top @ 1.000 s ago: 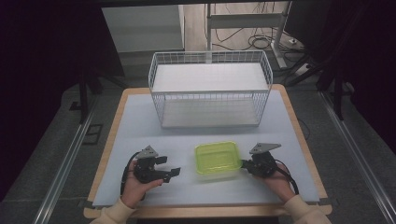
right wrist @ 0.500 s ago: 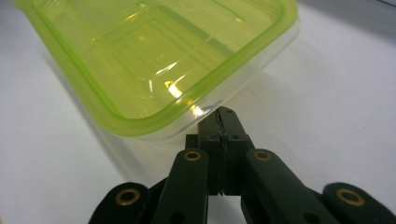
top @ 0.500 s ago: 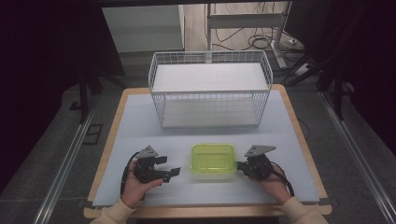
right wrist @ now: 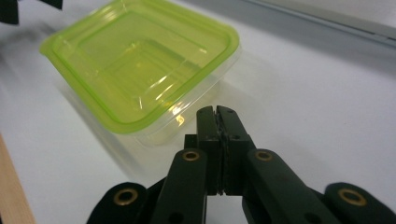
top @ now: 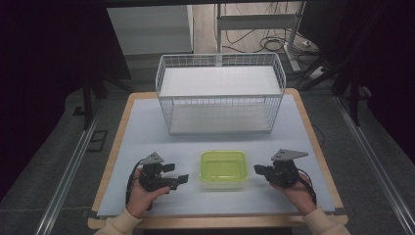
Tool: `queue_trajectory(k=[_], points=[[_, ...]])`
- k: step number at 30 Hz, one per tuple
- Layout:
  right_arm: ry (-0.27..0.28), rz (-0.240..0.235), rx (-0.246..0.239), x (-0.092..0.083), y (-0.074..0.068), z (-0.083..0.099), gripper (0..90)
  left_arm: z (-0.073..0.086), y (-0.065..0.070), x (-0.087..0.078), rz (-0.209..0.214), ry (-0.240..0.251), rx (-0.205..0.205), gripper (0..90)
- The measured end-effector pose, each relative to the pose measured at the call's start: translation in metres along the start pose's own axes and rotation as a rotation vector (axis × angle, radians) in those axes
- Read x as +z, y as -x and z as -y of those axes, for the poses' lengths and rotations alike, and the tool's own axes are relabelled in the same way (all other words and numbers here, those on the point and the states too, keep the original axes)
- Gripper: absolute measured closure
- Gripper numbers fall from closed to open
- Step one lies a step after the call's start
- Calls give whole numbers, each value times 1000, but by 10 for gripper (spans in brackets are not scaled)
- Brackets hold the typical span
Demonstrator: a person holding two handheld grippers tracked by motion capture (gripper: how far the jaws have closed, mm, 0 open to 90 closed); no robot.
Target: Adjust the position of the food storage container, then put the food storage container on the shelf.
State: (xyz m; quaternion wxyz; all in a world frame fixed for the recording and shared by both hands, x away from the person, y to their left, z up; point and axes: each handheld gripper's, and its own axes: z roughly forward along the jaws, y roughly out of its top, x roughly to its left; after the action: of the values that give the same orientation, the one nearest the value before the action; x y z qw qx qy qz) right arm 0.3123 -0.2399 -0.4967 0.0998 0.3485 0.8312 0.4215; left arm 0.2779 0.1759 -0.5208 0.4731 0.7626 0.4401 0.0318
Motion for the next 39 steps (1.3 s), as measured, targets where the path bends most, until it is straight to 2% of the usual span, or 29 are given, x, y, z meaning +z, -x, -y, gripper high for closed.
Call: queue_trajectory(k=[4, 6, 9, 11, 16, 20, 25, 30, 31, 33, 35, 38, 39], points=[[15, -14, 17, -4, 2, -1, 842, -1, 0, 0, -3, -2, -8, 187], [18, -30, 22, -4, 3, -1, 789, -2, 0, 1, -1, -3, -12, 187], [37, -65, 31, -5, 3, -3, 654, -4, 1, 1, -11, -1, -15, 200], [57, -70, 31, -6, 3, -4, 601, -6, 1, 1, -10, 2, -20, 205], [81, -81, 75, -7, 4, -6, 461, -14, 6, 6, 14, -5, -32, 220], [80, -105, 92, -3, 4, -7, 436, -21, 11, 9, 24, -10, -26, 224], [81, -146, 160, 3, 8, -15, 422, -31, 11, 15, 59, -7, -61, 228], [47, -142, 182, 12, 14, -29, 412, -45, 11, 25, 89, -16, -106, 235], [42, -147, 213, 13, 16, -32, 412, -47, 11, 26, 92, -19, -105, 235], [38, -150, 235, 15, 18, -34, 416, -49, 10, 30, 104, -27, -115, 237], [32, -144, 257, 18, 19, -36, 417, -49, 8, 35, 91, -43, -118, 238], [35, -143, 286, 21, 19, -34, 429, -48, 3, 38, 108, -44, -163, 247], [30, -148, 290, 23, 18, -32, 431, -47, 2, 38, 111, -46, -165, 248]])
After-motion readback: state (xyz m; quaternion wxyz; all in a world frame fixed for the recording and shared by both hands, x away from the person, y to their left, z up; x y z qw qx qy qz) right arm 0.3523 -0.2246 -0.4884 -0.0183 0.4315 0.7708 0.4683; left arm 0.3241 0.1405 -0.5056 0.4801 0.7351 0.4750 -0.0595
